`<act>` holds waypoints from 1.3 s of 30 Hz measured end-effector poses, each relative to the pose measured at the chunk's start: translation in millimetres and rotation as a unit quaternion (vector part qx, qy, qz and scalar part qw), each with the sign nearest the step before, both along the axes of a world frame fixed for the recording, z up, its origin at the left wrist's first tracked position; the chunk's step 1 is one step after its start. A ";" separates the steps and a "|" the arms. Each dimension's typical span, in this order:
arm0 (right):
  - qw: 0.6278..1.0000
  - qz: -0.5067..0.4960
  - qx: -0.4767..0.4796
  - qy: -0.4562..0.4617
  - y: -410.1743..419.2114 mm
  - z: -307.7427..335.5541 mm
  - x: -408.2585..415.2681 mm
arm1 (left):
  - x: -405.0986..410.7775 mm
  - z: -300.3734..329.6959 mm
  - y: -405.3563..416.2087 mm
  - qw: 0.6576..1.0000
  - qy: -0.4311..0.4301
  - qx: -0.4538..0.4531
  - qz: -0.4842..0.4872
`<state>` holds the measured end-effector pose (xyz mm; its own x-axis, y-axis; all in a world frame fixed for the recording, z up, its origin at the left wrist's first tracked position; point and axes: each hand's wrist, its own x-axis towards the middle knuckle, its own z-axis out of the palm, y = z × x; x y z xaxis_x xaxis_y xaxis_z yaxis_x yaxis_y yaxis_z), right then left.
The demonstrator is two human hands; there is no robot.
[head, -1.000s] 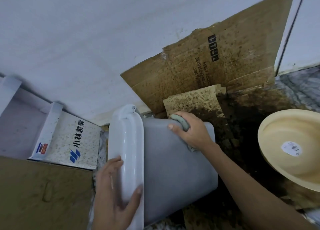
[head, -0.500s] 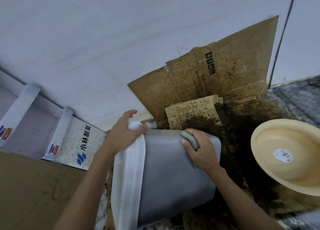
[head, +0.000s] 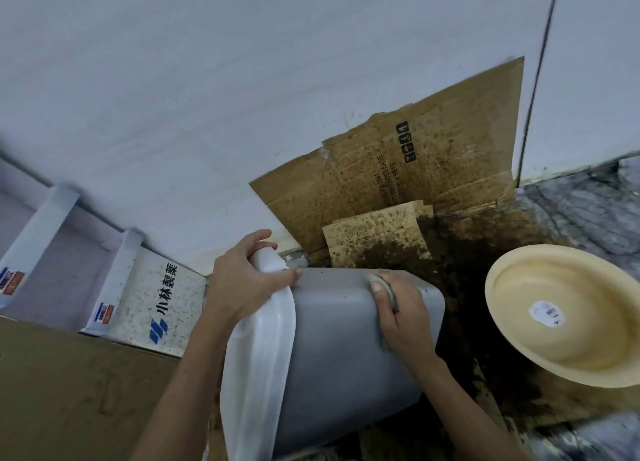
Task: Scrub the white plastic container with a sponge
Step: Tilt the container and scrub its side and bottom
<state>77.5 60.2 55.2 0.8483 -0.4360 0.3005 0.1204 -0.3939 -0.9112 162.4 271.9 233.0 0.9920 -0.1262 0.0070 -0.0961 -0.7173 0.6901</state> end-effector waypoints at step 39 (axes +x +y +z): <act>0.958 0.157 -0.224 0.089 20.1 60.8 3.1 | -60.0 -34.3 -30.4 0.978 -0.206 0.019 -0.029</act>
